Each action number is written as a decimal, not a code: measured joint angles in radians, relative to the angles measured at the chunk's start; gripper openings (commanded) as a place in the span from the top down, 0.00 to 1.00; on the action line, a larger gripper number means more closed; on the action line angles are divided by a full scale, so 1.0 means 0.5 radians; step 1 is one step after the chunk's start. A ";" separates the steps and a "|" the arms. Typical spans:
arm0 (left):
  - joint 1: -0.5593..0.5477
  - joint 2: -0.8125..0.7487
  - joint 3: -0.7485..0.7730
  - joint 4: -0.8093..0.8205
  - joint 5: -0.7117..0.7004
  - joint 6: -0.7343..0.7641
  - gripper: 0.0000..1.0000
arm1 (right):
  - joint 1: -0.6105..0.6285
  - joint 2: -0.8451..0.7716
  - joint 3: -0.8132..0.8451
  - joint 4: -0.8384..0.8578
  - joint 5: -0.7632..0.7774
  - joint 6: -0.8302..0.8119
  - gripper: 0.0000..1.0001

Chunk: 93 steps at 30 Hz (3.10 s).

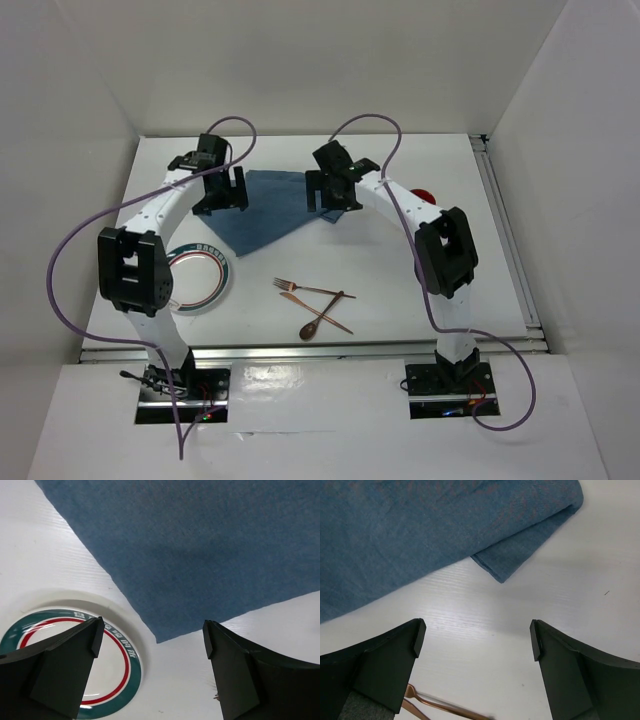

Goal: Set the dinner table for one person

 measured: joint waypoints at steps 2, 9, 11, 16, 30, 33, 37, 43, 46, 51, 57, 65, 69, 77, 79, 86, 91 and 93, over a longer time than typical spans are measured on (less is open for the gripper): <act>0.051 0.001 0.000 0.000 0.089 -0.021 0.00 | 0.000 -0.001 -0.008 -0.005 -0.008 0.020 0.01; 0.278 0.001 0.000 0.000 0.211 -0.066 0.00 | 0.000 -0.033 -0.139 0.007 -0.018 0.053 0.01; 0.354 0.001 0.000 0.002 0.267 -0.068 0.00 | 0.000 -0.081 -0.208 0.021 -0.017 0.065 0.01; 0.557 0.070 0.036 -0.002 0.370 -0.116 0.01 | 0.000 -0.368 -0.516 0.129 -0.050 0.069 0.01; 0.717 0.909 0.633 -0.053 0.490 -0.298 0.02 | 0.079 -0.661 -0.722 0.355 -0.285 -0.045 0.12; 0.716 1.010 0.792 -0.067 0.523 -0.334 0.13 | 0.210 -0.612 -0.711 0.389 -0.322 -0.064 0.10; 0.716 1.096 0.891 -0.053 0.579 -0.372 0.97 | 0.375 -0.465 -0.662 0.410 -0.371 -0.053 0.06; 0.710 1.099 0.890 -0.056 0.713 -0.331 1.00 | 0.449 -0.352 -0.640 0.465 -0.429 0.051 0.06; 0.679 0.990 0.811 -0.089 0.748 -0.290 1.00 | 0.505 -0.280 -0.572 0.520 -0.418 0.113 0.05; 0.497 0.625 0.760 -0.127 0.760 -0.221 1.00 | 0.631 -0.057 -0.389 0.649 -0.390 0.212 0.05; 0.187 0.261 0.777 -0.169 0.766 -0.198 1.00 | 0.715 0.151 -0.201 0.695 -0.266 0.261 0.02; -0.036 0.192 0.903 -0.275 0.753 -0.214 1.00 | 0.798 0.144 -0.306 0.838 0.070 0.381 0.02; -0.067 0.192 0.992 -0.317 0.733 -0.222 1.00 | 0.842 0.146 -0.359 0.853 0.255 0.497 0.24; -0.076 0.184 1.074 -0.385 0.733 -0.228 1.00 | 0.855 0.052 -0.600 0.929 0.620 0.806 0.46; -0.076 0.181 1.109 -0.400 0.733 -0.228 1.00 | 0.838 -0.012 -0.730 0.980 0.577 0.804 0.32; -0.095 0.162 1.129 -0.404 0.758 -0.232 1.00 | 0.848 -0.440 -1.180 1.234 0.460 0.831 0.10; -0.195 0.190 1.254 -0.408 0.787 -0.268 1.00 | 0.930 -0.534 -1.223 1.437 0.474 0.845 0.08; -0.240 0.213 1.321 -0.413 0.803 -0.276 1.00 | 0.949 -0.517 -1.205 1.474 0.476 0.843 0.08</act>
